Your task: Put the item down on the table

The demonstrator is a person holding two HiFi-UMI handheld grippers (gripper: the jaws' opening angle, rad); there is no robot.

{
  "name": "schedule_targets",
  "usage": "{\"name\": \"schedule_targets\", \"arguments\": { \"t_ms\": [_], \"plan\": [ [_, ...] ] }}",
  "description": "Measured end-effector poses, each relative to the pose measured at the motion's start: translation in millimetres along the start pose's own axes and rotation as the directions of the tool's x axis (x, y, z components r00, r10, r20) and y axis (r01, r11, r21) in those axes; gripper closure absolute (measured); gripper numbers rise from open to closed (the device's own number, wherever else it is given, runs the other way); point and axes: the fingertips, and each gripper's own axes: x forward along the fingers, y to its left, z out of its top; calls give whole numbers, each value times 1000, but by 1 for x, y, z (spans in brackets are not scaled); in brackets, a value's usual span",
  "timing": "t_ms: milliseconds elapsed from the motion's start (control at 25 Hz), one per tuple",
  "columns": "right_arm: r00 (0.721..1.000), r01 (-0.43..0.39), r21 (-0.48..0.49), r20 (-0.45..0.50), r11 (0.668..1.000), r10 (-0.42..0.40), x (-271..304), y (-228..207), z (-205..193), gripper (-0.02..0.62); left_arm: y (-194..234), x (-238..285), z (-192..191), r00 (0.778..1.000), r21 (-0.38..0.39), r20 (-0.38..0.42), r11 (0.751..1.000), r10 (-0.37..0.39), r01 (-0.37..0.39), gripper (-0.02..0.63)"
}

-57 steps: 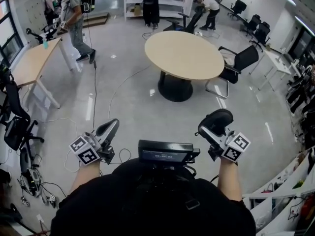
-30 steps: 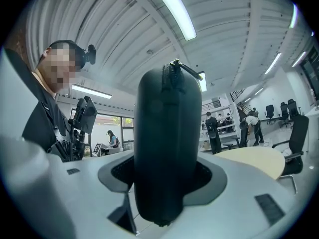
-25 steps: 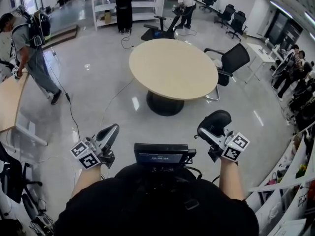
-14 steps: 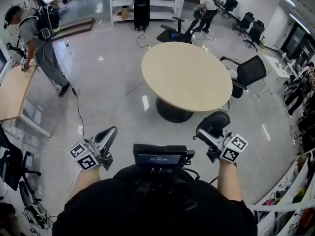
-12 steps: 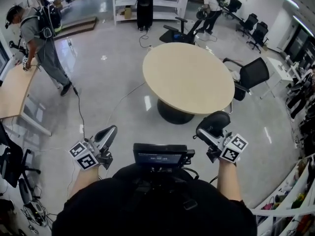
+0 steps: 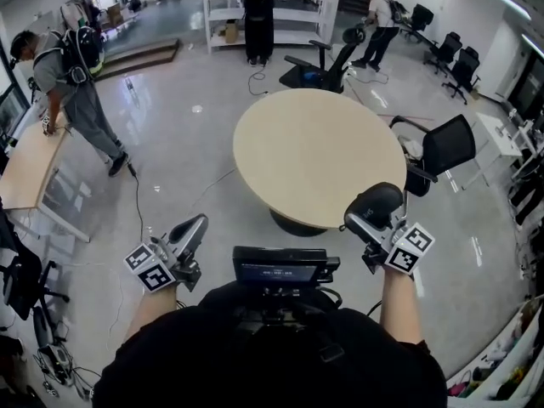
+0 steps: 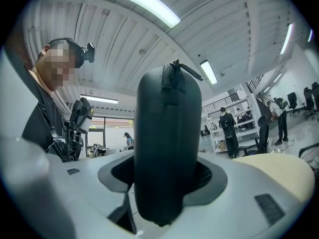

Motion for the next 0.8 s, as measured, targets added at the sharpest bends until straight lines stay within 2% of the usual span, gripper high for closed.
{"name": "schedule_targets", "arguments": {
  "t_ms": [200,360,560,800],
  "plan": [
    [1000,5,-29,-5,1000,-5,-13,-60,25,327,-4,68,-22,999,4,-30,1000,-24,24,604],
    [1000,13,-43,-11,999,-14,-1,-86,36,327,13,95,-29,998,-15,-51,999,-40,39,604],
    [998,47,-39,-28,998,-48,33,-107,29,327,61,118,-22,995,-46,-56,996,-77,75,604],
    [993,117,-55,-23,992,-119,79,-130,31,327,127,156,3,983,-54,-57,984,-175,172,604]
  ]
}}
